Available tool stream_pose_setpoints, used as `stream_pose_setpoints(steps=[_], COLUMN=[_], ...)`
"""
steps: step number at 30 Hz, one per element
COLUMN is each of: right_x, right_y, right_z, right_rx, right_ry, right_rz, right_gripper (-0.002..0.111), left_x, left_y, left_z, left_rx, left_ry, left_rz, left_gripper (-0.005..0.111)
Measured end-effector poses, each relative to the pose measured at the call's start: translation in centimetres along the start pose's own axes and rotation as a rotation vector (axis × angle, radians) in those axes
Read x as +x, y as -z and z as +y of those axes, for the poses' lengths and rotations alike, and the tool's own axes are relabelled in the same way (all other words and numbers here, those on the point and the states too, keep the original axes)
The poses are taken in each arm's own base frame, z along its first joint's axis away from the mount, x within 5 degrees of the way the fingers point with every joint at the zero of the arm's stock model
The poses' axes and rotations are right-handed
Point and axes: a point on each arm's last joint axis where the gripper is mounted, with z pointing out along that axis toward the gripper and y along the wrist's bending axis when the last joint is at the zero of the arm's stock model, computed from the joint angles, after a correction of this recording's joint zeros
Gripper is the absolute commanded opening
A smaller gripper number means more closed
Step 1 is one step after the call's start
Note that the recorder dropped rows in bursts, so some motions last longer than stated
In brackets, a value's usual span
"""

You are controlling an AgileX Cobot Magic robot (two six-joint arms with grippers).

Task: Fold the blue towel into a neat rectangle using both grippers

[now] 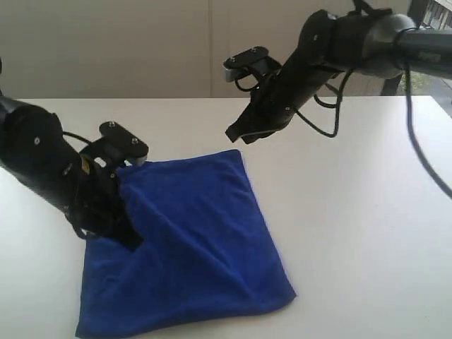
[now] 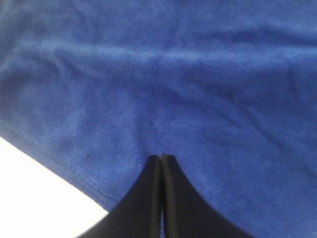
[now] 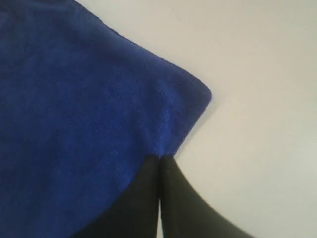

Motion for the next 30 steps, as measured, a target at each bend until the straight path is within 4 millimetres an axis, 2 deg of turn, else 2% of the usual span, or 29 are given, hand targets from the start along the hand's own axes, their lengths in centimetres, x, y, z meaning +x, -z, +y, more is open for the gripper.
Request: stream_pose_setpoints(steps=[4,9,14,17,22,30], right_x=[-0.4,-1.1,-0.9,-1.0,-1.2,-0.2], right_y=[-3.4,-4.7,-6.4,-7.8,-8.7,-11.6], right_z=[-1.0,-1.3,-1.3,-1.6,-1.8,-2.1], right_rx=[-0.023,-0.046,-0.078,-0.1,-0.11,-0.121], right_ry=[-0.003,-0.026,-0.032,-0.042,-0.052,-0.065], right_rz=[0.033,0.0,-0.007,0.004,-0.008,0.025], right_gripper=[0.0,0.0,0.0,0.0,0.0,0.0], left_x=[1.8,3.4,4.7,5.0,5.0,5.3], left_y=[-1.4,-2.3,-3.1,-3.4,-3.4,-3.5], left_z=[-0.5,-1.0,-1.2,-1.4,-1.4,-1.6], left_rx=[-0.006,0.008,-0.001,0.003,0.011,0.025], left_ry=[0.06,0.112,0.167,0.181,0.203,0.224], left_rz=[-0.012,-0.005,-0.015,-0.006,-0.005,0.022], left_gripper=[0.0,0.0,0.0,0.0,0.0,0.0])
